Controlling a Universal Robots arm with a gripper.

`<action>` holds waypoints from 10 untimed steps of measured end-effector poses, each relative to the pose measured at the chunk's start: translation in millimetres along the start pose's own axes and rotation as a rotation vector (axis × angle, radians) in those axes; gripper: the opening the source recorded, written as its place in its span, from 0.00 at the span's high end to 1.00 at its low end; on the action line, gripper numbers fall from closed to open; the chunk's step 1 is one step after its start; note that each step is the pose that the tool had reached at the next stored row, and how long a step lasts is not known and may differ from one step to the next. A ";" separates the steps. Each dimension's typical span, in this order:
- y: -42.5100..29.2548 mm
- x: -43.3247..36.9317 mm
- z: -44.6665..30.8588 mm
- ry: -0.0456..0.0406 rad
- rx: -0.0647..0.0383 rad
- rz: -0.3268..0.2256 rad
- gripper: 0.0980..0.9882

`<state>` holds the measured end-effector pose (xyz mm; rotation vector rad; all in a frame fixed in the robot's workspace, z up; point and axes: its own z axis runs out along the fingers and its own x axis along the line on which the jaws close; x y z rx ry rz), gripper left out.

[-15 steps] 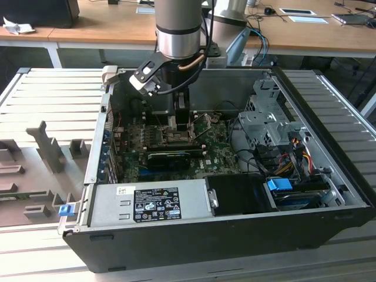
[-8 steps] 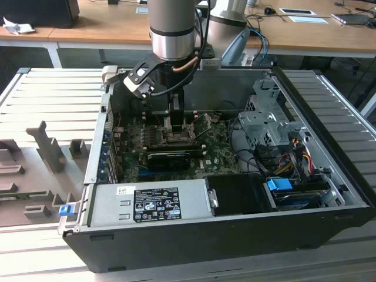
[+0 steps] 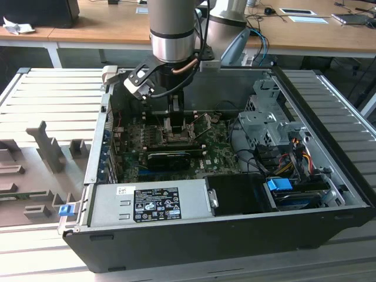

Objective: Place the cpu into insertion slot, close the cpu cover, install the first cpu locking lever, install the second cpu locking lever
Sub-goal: 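Place the cpu into insertion slot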

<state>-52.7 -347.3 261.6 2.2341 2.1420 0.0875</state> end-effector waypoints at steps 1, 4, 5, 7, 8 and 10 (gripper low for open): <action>-0.2 1.8 1.7 0.0000 0.000 0.000 0.52; -0.5 12.9 11.1 0.0000 0.000 -0.002 0.52; 0.2 18.4 14.8 0.0002 0.000 -0.002 0.52; 0.0 20.3 18.2 0.0006 0.000 -0.007 0.52; 0.0 20.7 18.7 0.0011 0.000 -0.017 0.52; -0.4 22.8 21.6 0.0041 0.001 -0.059 0.52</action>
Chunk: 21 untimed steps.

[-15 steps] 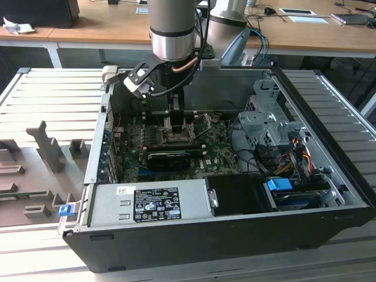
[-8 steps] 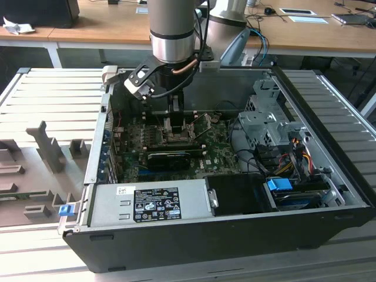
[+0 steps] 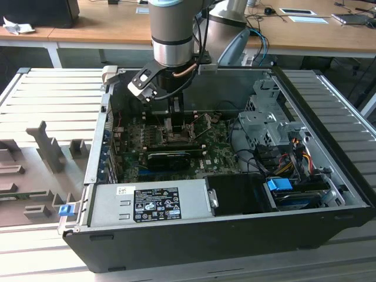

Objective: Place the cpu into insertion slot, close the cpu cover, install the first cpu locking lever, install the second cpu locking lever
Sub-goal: 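Place the cpu into insertion slot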

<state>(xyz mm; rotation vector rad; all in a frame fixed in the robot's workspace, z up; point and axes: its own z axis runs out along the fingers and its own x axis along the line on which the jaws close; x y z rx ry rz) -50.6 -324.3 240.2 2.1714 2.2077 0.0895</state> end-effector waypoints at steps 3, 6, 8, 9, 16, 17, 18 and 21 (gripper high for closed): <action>-0.2 0.2 3.2 0.0002 0.000 -0.001 0.52; -0.6 1.2 9.3 0.0000 0.000 -0.001 0.52; -0.1 1.7 11.6 0.0002 0.000 -0.002 0.52; 0.2 1.8 13.0 0.0002 0.000 -0.001 0.52; 5.6 4.6 24.9 -0.0016 0.004 0.021 0.52; 5.9 4.6 28.8 -0.0016 0.006 0.021 0.52; 5.7 4.6 32.1 -0.0016 0.006 0.021 0.52; 5.5 6.2 35.5 -0.0030 0.007 0.021 0.52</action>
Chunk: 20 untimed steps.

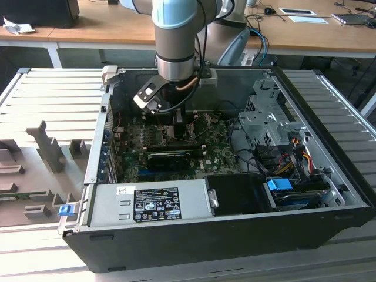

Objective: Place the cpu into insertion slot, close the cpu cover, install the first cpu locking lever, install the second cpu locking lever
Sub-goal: 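Place the cpu into insertion slot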

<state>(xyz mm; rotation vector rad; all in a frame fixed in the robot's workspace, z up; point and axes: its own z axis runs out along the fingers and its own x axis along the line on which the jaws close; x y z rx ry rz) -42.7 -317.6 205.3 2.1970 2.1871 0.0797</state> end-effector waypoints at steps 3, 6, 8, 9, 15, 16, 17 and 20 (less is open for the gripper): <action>1.6 0.1 3.0 -0.0002 0.001 0.000 0.52; 2.1 0.1 4.0 -0.0002 0.001 0.000 0.52; 2.1 0.1 4.1 -0.0002 0.001 0.000 0.52; 2.1 0.1 4.2 -0.0001 0.001 0.000 0.50; 2.5 0.2 -2.2 -0.0001 0.001 0.000 0.43; 2.6 0.2 -4.2 -0.0002 0.001 0.000 0.43; 2.7 0.2 -4.7 0.0001 0.001 0.000 0.45; 2.9 0.2 -7.6 -0.0005 0.002 0.000 0.86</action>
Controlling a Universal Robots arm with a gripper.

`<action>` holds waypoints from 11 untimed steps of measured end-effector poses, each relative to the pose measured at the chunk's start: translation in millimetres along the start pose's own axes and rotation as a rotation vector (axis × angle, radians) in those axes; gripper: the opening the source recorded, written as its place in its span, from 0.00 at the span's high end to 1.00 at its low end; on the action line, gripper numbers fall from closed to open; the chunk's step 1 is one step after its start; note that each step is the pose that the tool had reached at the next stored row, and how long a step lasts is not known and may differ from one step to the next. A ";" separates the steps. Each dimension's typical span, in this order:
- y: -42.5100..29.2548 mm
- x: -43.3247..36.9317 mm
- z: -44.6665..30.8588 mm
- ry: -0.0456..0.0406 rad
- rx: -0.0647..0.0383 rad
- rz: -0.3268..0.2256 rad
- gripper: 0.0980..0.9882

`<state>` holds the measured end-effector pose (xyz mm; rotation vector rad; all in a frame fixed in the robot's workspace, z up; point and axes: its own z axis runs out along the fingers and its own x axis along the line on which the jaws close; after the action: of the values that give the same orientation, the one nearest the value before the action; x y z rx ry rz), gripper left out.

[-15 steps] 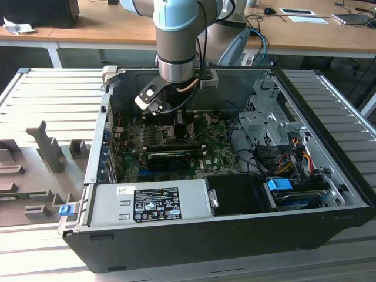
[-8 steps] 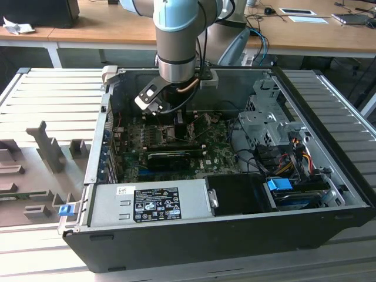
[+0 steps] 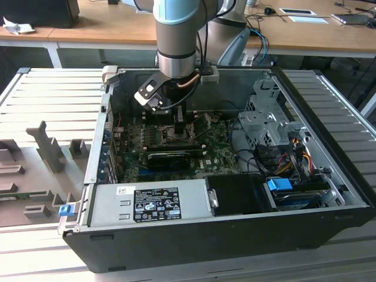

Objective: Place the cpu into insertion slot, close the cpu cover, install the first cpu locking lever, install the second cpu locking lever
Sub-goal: 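Place the cpu into insertion slot, then close the cpu cover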

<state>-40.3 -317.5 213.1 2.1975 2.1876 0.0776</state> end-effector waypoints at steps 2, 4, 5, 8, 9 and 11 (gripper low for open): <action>0.1 0.0 -1.4 0.0001 0.000 0.000 0.99; 0.3 0.0 -4.9 0.0001 0.000 0.000 0.99; 0.4 0.1 -5.7 0.0001 0.000 0.000 0.99; 0.5 0.1 -10.4 0.0002 0.000 0.000 0.99; 0.4 0.1 -11.3 0.0002 0.000 0.000 0.99; 0.1 0.1 -12.9 0.0010 0.000 0.000 0.99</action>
<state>-41.0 -317.5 226.0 2.1979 2.1878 0.0791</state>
